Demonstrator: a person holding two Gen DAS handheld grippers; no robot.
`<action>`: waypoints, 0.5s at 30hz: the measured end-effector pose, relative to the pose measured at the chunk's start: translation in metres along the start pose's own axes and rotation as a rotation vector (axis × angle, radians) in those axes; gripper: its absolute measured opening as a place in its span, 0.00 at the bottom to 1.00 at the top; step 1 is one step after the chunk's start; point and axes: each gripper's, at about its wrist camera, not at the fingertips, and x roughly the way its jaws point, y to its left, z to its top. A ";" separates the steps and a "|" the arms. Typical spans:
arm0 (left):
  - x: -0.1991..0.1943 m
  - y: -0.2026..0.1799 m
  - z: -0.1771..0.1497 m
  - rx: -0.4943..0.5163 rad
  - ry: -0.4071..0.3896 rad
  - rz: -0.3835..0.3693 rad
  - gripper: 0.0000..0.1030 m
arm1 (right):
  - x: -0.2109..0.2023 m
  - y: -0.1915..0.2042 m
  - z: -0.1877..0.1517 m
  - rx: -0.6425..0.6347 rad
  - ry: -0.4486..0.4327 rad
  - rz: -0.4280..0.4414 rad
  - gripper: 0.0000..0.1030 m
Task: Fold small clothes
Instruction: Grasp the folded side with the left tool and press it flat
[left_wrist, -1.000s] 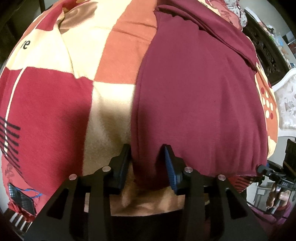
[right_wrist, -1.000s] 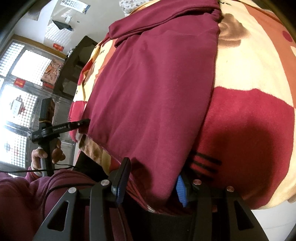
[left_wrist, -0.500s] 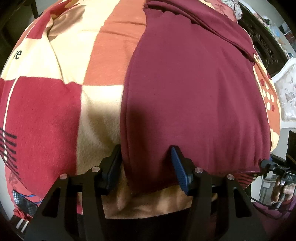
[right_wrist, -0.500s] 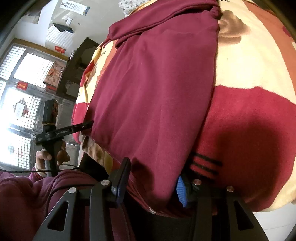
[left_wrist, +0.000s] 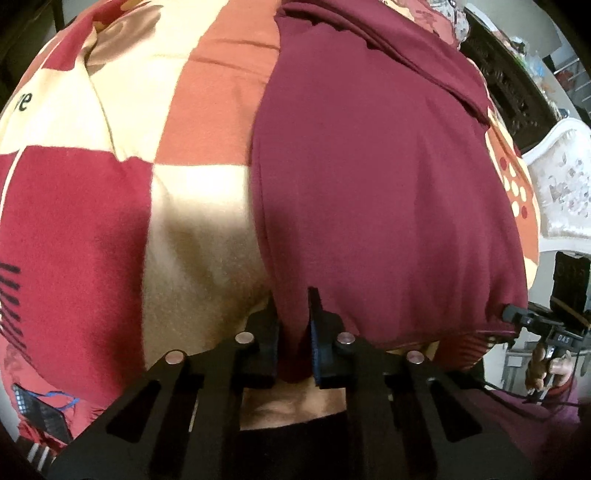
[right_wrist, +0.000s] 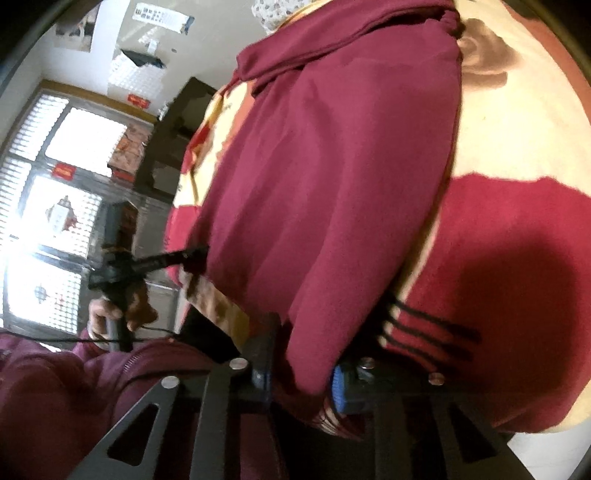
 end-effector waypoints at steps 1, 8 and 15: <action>-0.003 0.000 0.002 0.003 -0.007 -0.004 0.09 | -0.003 0.002 0.003 -0.002 -0.010 0.017 0.18; -0.032 -0.011 0.023 0.032 -0.095 -0.041 0.08 | -0.025 0.020 0.031 -0.049 -0.108 0.067 0.17; -0.053 -0.023 0.070 0.073 -0.206 -0.064 0.08 | -0.046 0.028 0.080 -0.093 -0.251 0.067 0.17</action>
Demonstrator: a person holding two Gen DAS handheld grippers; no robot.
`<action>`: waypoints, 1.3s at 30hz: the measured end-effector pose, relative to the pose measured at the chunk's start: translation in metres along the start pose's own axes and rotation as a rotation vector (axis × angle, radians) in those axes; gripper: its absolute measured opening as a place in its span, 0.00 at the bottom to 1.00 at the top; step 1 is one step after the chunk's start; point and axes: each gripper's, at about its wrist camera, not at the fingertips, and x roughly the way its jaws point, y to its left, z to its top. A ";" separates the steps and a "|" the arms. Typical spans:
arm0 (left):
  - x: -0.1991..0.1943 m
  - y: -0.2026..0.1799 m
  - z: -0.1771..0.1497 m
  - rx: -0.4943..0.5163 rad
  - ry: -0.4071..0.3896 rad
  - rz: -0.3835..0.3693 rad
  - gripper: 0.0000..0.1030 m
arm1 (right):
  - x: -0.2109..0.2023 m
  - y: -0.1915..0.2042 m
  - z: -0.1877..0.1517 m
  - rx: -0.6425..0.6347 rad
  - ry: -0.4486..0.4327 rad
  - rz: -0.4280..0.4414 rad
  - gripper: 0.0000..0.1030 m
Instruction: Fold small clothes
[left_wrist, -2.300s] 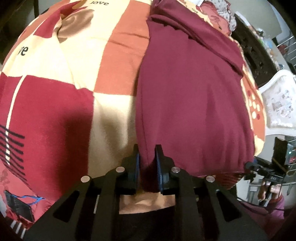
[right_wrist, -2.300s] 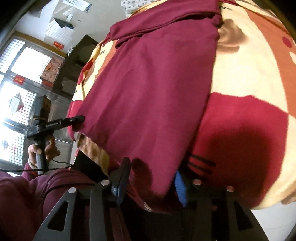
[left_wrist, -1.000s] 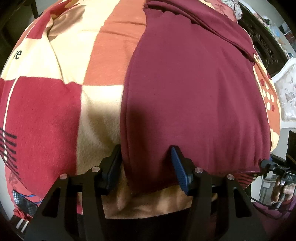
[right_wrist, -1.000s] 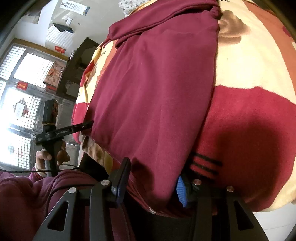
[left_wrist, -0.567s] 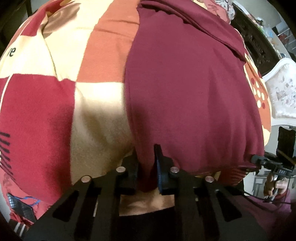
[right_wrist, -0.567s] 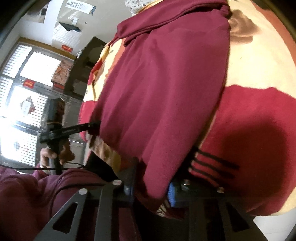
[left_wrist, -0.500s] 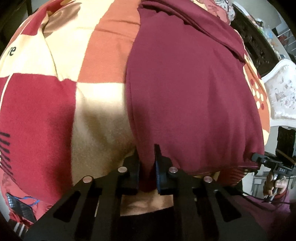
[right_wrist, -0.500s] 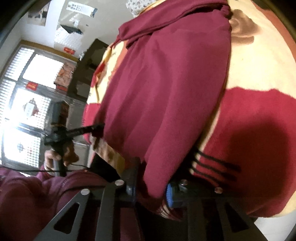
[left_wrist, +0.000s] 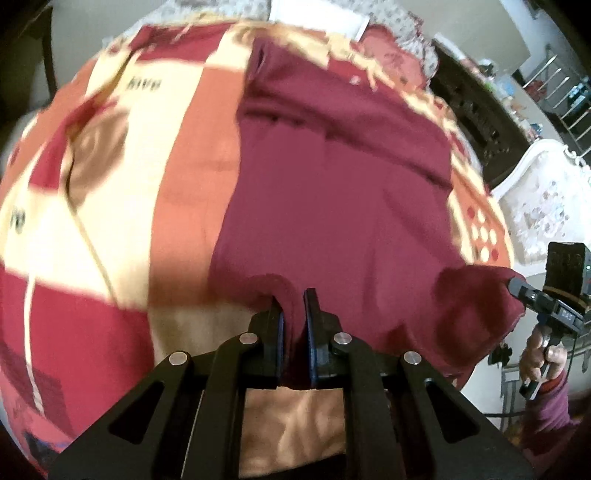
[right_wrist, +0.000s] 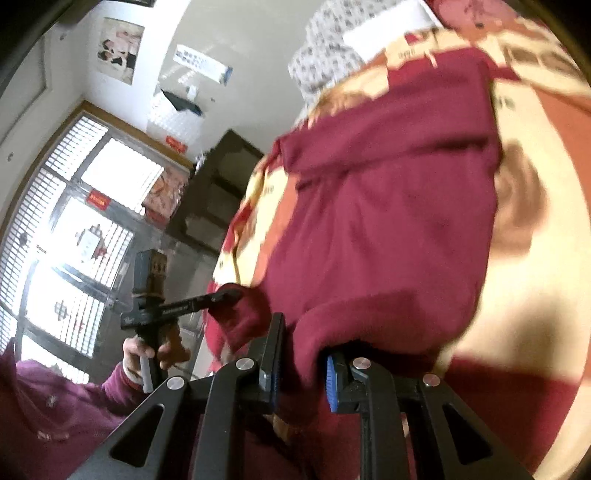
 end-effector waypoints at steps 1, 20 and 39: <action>0.001 -0.003 0.008 0.006 -0.017 0.000 0.08 | 0.000 -0.001 0.009 -0.003 -0.022 -0.004 0.17; 0.039 -0.010 0.187 0.009 -0.259 0.059 0.08 | 0.012 -0.054 0.165 -0.009 -0.218 -0.128 0.17; 0.099 0.001 0.287 -0.007 -0.156 0.042 0.18 | 0.048 -0.144 0.258 0.196 -0.187 -0.133 0.17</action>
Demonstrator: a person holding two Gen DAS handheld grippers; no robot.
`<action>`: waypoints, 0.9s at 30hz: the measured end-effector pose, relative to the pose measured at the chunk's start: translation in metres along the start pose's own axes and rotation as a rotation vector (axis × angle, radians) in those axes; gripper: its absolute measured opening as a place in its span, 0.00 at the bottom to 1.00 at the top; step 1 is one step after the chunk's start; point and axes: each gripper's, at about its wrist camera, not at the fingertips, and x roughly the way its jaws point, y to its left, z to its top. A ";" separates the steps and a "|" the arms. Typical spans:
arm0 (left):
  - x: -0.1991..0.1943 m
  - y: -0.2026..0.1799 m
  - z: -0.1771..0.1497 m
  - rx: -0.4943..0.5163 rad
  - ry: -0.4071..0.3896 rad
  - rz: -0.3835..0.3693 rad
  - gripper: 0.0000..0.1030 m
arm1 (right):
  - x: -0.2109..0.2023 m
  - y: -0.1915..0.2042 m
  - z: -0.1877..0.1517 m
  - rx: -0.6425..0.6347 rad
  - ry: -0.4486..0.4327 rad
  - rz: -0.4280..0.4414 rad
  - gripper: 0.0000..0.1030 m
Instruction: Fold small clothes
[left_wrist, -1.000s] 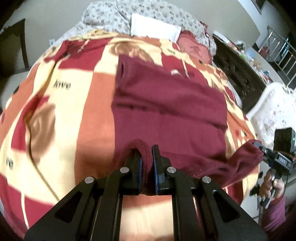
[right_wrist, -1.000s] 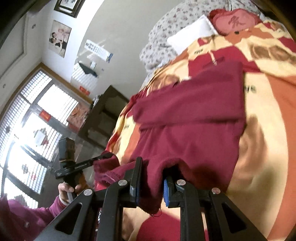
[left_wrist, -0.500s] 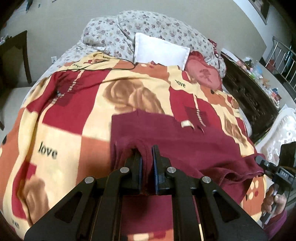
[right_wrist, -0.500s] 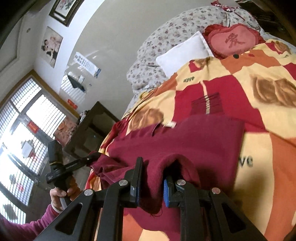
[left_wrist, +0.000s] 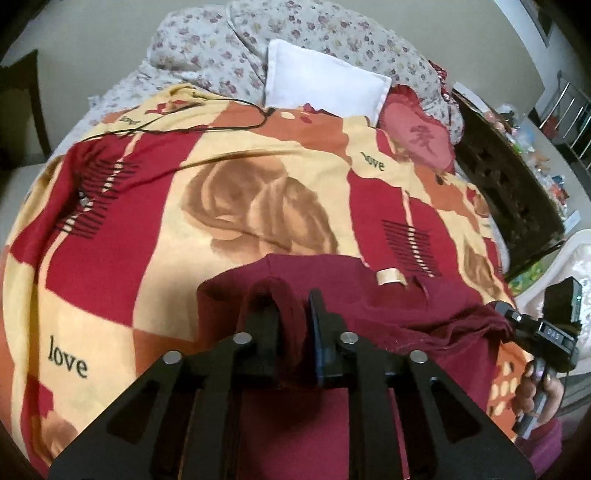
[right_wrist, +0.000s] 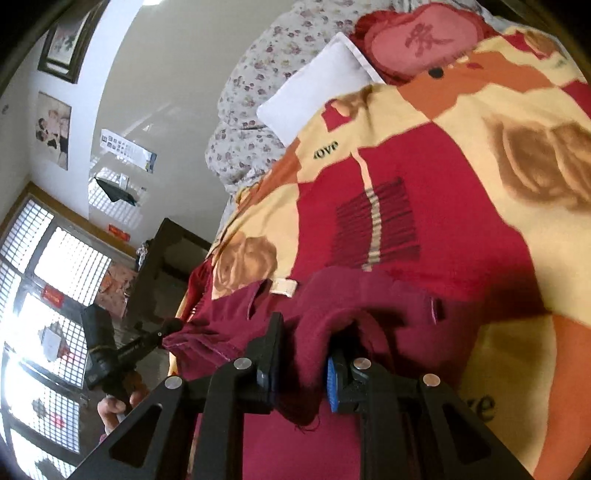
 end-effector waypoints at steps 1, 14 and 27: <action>0.000 -0.001 0.003 0.003 0.008 -0.006 0.21 | -0.001 -0.002 0.003 0.022 0.000 0.019 0.17; -0.019 0.005 0.013 -0.044 -0.055 -0.041 0.69 | -0.048 -0.003 0.002 0.137 -0.092 0.125 0.45; 0.021 -0.017 -0.008 0.023 -0.034 0.167 0.69 | 0.039 0.060 -0.012 -0.289 -0.053 -0.292 0.45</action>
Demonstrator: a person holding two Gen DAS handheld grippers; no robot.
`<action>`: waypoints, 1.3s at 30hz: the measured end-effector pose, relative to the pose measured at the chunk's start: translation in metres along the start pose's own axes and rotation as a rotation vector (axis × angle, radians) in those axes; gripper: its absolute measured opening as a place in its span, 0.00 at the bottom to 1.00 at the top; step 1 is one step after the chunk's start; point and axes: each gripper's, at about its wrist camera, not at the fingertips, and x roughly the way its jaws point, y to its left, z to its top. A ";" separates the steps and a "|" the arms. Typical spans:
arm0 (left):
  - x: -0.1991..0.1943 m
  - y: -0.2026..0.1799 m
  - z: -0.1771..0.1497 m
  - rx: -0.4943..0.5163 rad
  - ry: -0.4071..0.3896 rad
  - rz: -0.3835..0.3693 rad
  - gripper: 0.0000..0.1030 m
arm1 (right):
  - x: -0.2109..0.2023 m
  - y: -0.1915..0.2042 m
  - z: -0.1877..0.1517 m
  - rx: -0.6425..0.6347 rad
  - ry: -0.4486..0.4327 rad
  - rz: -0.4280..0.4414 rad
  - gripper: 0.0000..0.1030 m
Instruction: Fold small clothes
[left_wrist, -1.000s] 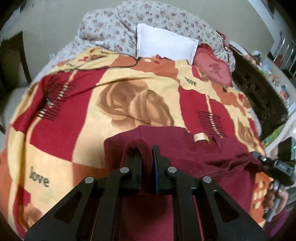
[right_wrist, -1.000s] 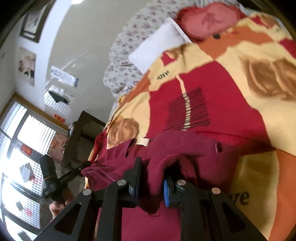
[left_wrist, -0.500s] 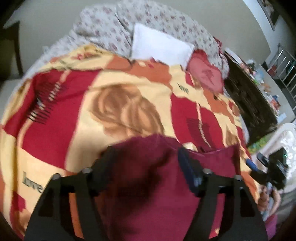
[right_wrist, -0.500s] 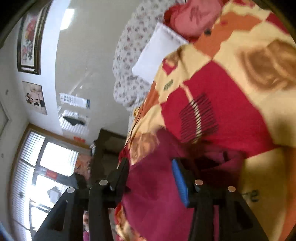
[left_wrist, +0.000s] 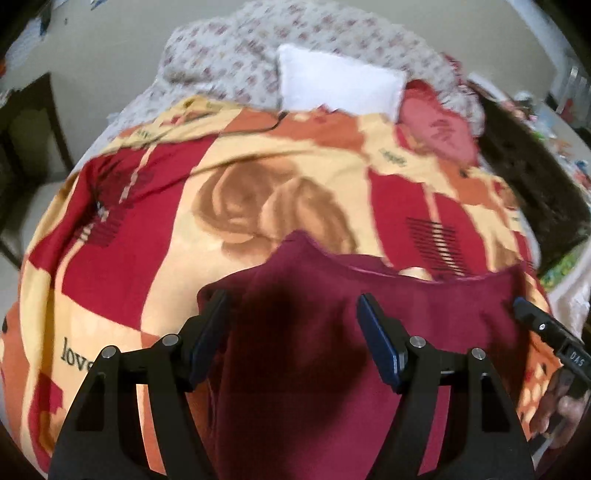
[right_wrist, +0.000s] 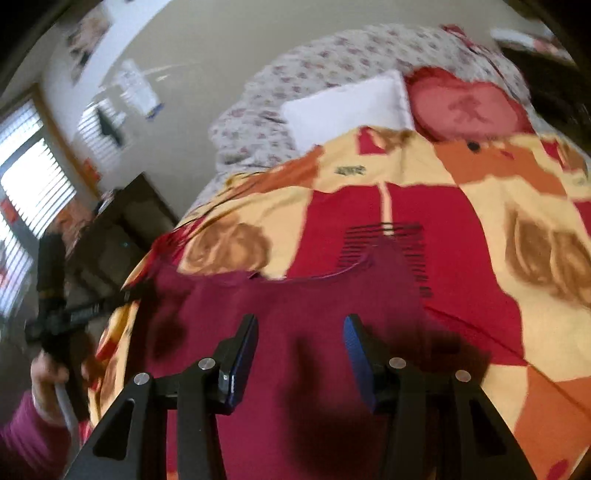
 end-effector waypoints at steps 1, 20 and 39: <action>0.010 0.004 0.001 -0.019 0.006 0.013 0.69 | 0.009 -0.005 0.002 0.017 0.003 -0.018 0.45; 0.053 0.003 -0.002 0.012 0.024 0.119 0.70 | 0.032 -0.006 0.010 -0.030 0.049 -0.133 0.45; 0.038 0.004 -0.009 -0.006 0.033 0.104 0.70 | 0.007 -0.014 -0.007 -0.002 0.011 -0.168 0.45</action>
